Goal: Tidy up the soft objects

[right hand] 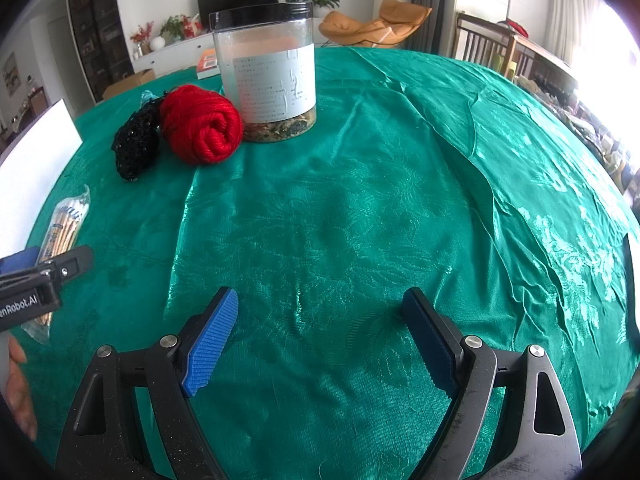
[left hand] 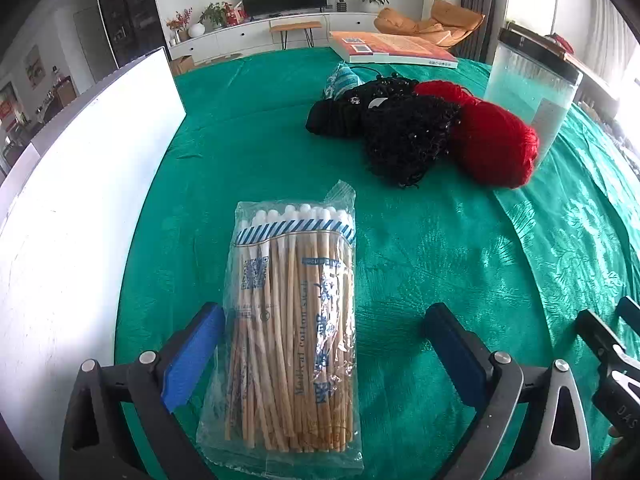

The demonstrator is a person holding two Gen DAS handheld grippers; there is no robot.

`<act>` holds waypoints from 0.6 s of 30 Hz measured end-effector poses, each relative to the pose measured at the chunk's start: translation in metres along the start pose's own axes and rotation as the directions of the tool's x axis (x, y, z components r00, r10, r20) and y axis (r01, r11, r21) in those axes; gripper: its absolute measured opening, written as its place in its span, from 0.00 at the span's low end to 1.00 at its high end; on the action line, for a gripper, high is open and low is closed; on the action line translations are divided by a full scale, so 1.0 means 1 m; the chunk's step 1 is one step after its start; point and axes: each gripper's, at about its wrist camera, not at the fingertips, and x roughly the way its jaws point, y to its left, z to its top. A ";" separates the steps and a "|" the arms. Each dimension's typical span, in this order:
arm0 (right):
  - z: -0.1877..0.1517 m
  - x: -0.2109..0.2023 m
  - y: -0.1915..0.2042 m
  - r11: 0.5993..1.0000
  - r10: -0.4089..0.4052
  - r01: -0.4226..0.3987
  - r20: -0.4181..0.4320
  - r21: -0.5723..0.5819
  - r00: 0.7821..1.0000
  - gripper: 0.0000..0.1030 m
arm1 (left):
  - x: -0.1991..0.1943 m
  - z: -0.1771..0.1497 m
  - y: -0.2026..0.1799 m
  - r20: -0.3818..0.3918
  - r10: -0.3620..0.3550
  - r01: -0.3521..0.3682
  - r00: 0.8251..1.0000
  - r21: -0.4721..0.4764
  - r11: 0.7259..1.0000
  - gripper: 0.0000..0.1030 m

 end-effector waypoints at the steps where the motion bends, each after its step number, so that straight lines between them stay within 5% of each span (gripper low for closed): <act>1: 0.000 0.000 0.000 1.000 0.000 0.000 0.000 0.000 1.000 0.84 | 0.000 -0.001 0.001 0.014 -0.002 0.002 1.000 -0.003 1.000 1.00; 18: 0.000 0.000 0.000 1.000 0.000 0.000 0.000 0.000 1.000 0.84 | 0.001 -0.007 0.009 0.031 -0.026 0.028 0.999 -0.051 0.998 1.00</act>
